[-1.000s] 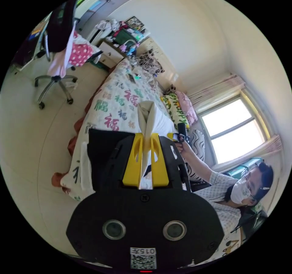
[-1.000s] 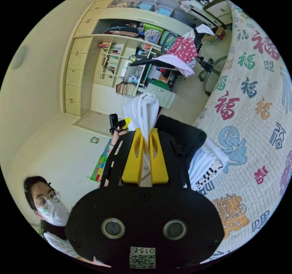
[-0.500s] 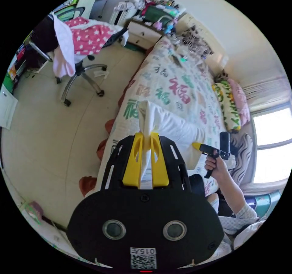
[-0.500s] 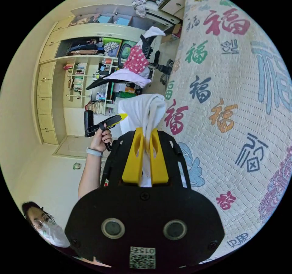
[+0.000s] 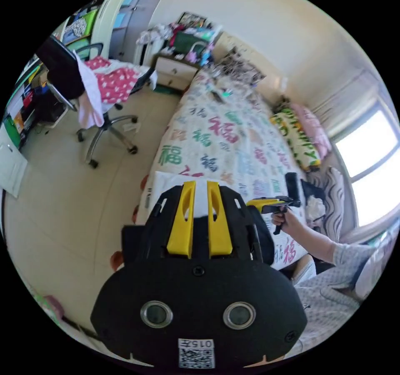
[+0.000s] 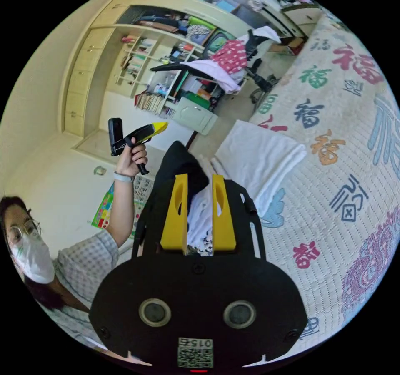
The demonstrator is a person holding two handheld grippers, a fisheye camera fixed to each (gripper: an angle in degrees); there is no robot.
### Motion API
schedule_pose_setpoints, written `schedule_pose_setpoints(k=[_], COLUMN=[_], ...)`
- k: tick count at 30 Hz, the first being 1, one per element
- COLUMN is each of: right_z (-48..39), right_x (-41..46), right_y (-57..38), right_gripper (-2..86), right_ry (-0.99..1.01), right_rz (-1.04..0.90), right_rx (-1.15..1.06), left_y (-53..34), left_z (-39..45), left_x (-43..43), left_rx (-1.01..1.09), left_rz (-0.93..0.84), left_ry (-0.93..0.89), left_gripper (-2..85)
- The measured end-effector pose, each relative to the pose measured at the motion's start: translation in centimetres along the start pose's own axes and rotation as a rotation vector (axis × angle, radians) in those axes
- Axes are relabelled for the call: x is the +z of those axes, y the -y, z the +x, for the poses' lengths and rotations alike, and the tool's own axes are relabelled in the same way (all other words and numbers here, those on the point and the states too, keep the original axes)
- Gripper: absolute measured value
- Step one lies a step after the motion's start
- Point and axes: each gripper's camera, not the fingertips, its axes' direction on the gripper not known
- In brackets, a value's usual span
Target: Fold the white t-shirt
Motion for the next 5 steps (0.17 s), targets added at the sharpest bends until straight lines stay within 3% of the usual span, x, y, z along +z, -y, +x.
schedule_pose_setpoints(k=[5], right_z=[-8.1], right_x=[2.0], right_y=[-3.4], right_gripper=[11.1], right_ry=[0.138], right_rz=[-0.074], right_rx=[-0.135], left_y=[-17.4], left_z=[5.9], left_x=[-6.5], left_rx=[0.02], left_rz=[0.327], left_ry=[-0.128], left_gripper=[7.6])
